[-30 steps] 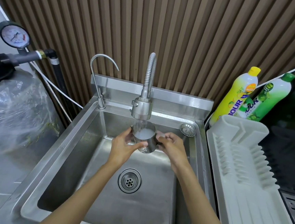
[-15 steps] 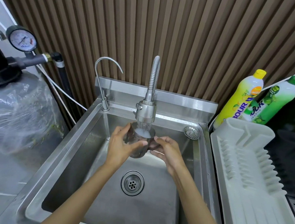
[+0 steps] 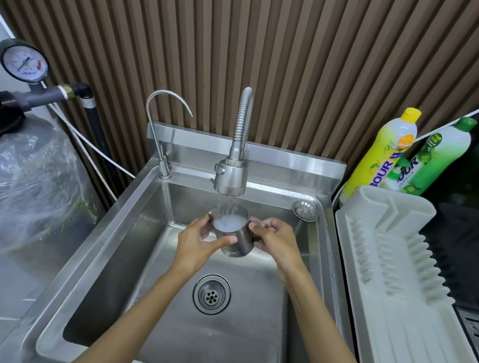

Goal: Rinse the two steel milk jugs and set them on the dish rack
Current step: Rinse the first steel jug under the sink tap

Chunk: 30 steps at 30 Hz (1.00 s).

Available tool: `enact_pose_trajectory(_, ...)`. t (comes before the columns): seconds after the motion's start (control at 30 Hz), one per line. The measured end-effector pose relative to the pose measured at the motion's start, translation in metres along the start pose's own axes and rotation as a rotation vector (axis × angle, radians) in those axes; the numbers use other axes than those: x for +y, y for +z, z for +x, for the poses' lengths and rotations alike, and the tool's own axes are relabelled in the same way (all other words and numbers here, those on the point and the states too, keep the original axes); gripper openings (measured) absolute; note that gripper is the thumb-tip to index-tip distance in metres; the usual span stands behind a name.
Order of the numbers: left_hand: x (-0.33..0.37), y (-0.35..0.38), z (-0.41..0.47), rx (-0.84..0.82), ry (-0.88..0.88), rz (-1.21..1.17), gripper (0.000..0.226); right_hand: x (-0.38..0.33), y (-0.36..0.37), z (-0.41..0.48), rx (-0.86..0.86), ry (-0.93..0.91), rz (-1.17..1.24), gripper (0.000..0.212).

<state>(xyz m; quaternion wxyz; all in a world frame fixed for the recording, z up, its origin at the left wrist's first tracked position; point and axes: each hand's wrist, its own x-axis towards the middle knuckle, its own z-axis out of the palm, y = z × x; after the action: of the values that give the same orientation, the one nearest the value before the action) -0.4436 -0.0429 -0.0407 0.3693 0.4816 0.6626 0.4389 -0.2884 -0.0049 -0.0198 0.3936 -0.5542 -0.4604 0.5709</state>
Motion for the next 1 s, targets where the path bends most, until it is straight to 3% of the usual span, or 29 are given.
enact_pose_trajectory(0.2, 0.006, 0.002, 0.007, 0.048, 0.072, -0.122, 0.067, 0.005, 0.008, -0.001, -0.055, -0.064, 0.175, 0.027)
enact_pose_trajectory(0.43, 0.018, -0.011, 0.003, 0.115, 0.163, 0.057, 0.081, 0.008, 0.015, 0.0, -0.16, 0.03, 0.318, 0.027)
enact_pose_trajectory(0.73, 0.014, -0.017, -0.003, 0.144, 0.105, 0.135, 0.074, 0.007, 0.013, -0.001, -0.131, 0.099, 0.156, 0.018)
enact_pose_trajectory(1.0, 0.015, -0.011, -0.006, 0.108, 0.067, 0.097, 0.1, 0.003, 0.004, -0.003, -0.081, 0.097, 0.089, 0.015)
